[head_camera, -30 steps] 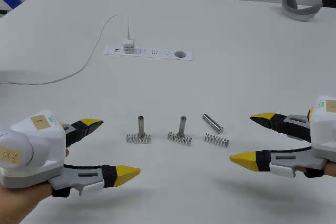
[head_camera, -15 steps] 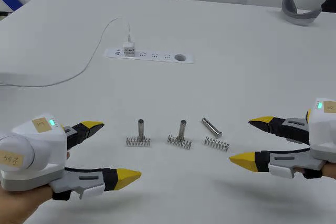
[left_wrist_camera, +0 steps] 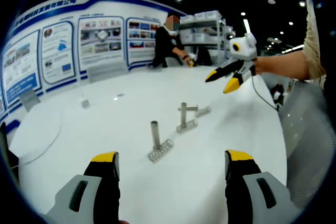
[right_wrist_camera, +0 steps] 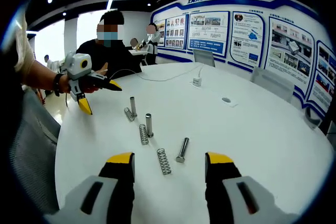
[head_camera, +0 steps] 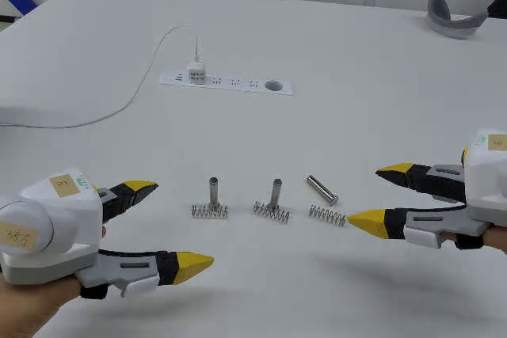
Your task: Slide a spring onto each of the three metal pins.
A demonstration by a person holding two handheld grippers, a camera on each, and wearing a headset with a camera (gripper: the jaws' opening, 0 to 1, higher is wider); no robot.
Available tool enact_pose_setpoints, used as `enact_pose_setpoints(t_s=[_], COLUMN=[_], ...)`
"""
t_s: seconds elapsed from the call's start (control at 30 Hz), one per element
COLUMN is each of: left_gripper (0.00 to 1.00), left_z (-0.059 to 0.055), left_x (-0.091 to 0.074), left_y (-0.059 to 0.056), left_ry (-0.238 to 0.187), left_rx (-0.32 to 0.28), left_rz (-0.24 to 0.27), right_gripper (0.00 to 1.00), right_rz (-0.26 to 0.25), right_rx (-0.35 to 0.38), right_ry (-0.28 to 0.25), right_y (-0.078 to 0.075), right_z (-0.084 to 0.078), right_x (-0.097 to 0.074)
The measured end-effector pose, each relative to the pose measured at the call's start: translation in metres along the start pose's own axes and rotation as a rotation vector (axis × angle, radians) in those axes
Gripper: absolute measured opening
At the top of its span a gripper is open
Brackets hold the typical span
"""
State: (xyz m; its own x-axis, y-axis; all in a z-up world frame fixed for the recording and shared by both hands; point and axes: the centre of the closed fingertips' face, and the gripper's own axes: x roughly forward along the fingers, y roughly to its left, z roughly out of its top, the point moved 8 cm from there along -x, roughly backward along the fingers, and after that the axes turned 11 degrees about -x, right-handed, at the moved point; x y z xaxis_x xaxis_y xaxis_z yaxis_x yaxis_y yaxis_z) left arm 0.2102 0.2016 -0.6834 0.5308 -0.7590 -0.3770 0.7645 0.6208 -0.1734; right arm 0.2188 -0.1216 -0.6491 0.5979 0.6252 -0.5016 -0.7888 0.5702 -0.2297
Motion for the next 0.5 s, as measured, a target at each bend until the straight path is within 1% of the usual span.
enact_pose_setpoints(t_s=[0.3, 0.5], left_gripper=[0.84, 0.84], left_z=[0.0, 0.0], left_x=[0.0, 0.0], left_y=[-0.001, -0.001], left_ry=[-0.001, 0.0], left_rx=[-0.001, 0.001], left_rz=[0.0, 0.0], right_gripper=[0.5, 0.46], right_rz=[-0.011, -0.023], right_rx=[-0.002, -0.004], right_ry=[0.013, 0.04], right_y=[-0.005, -0.012], right_z=[0.005, 0.009], right_x=[0.007, 0.014])
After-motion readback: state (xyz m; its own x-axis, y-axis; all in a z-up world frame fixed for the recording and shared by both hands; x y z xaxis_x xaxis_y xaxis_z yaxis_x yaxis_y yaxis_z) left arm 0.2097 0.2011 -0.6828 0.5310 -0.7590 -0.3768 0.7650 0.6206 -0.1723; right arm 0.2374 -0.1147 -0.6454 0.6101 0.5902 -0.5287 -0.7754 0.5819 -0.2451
